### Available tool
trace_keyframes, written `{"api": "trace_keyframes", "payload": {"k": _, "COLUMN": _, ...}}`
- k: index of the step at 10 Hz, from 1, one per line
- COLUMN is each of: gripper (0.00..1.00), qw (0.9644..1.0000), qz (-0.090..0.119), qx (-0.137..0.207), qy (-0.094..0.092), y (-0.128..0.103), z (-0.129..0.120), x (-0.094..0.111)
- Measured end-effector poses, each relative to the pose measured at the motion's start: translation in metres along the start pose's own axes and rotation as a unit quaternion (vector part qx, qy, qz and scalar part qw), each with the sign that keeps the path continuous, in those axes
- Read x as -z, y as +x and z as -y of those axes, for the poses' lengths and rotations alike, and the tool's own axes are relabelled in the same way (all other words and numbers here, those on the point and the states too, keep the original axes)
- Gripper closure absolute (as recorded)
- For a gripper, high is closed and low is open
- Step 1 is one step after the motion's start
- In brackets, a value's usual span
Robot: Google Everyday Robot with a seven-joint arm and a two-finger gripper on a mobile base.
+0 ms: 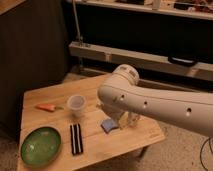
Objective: Place the white sponge in the ceramic cup
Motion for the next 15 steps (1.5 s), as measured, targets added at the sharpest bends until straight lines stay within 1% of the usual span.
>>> {"api": "trace_keyframes", "payload": {"k": 1, "gripper": 0.2, "qw": 1.0, "qz": 0.0, "qx": 0.001, "qy": 0.001, "y": 0.0, "z": 0.001, "x": 0.0}}
{"api": "trace_keyframes", "payload": {"k": 2, "gripper": 0.2, "qw": 1.0, "qz": 0.001, "qx": 0.0, "qy": -0.003, "y": 0.001, "z": 0.002, "x": -0.001}}
{"api": "trace_keyframes", "payload": {"k": 3, "gripper": 0.2, "qw": 0.9999, "qz": 0.005, "qx": -0.007, "qy": -0.015, "y": 0.002, "z": 0.009, "x": -0.009}}
{"api": "trace_keyframes", "payload": {"k": 4, "gripper": 0.2, "qw": 0.9997, "qz": 0.006, "qx": -0.014, "qy": -0.021, "y": 0.002, "z": 0.018, "x": -0.015}}
{"api": "trace_keyframes", "payload": {"k": 5, "gripper": 0.2, "qw": 0.9993, "qz": 0.009, "qx": -0.023, "qy": -0.027, "y": 0.002, "z": 0.029, "x": -0.028}}
{"api": "trace_keyframes", "payload": {"k": 6, "gripper": 0.2, "qw": 0.9986, "qz": 0.012, "qx": -0.039, "qy": -0.033, "y": 0.007, "z": 0.032, "x": -0.043}}
{"api": "trace_keyframes", "payload": {"k": 8, "gripper": 0.2, "qw": 0.9975, "qz": 0.027, "qx": -0.06, "qy": -0.029, "y": 0.018, "z": 0.031, "x": -0.066}}
{"api": "trace_keyframes", "payload": {"k": 10, "gripper": 0.2, "qw": 0.9966, "qz": 0.041, "qx": -0.069, "qy": -0.017, "y": 0.025, "z": 0.03, "x": -0.087}}
{"api": "trace_keyframes", "payload": {"k": 12, "gripper": 0.2, "qw": 0.9971, "qz": 0.051, "qx": -0.057, "qy": -0.004, "y": 0.031, "z": 0.026, "x": -0.108}}
{"api": "trace_keyframes", "payload": {"k": 14, "gripper": 0.2, "qw": 0.9975, "qz": 0.061, "qx": -0.035, "qy": -0.001, "y": 0.035, "z": 0.026, "x": -0.131}}
{"api": "trace_keyframes", "payload": {"k": 15, "gripper": 0.2, "qw": 0.9977, "qz": 0.062, "qx": -0.028, "qy": -0.001, "y": 0.038, "z": 0.023, "x": -0.141}}
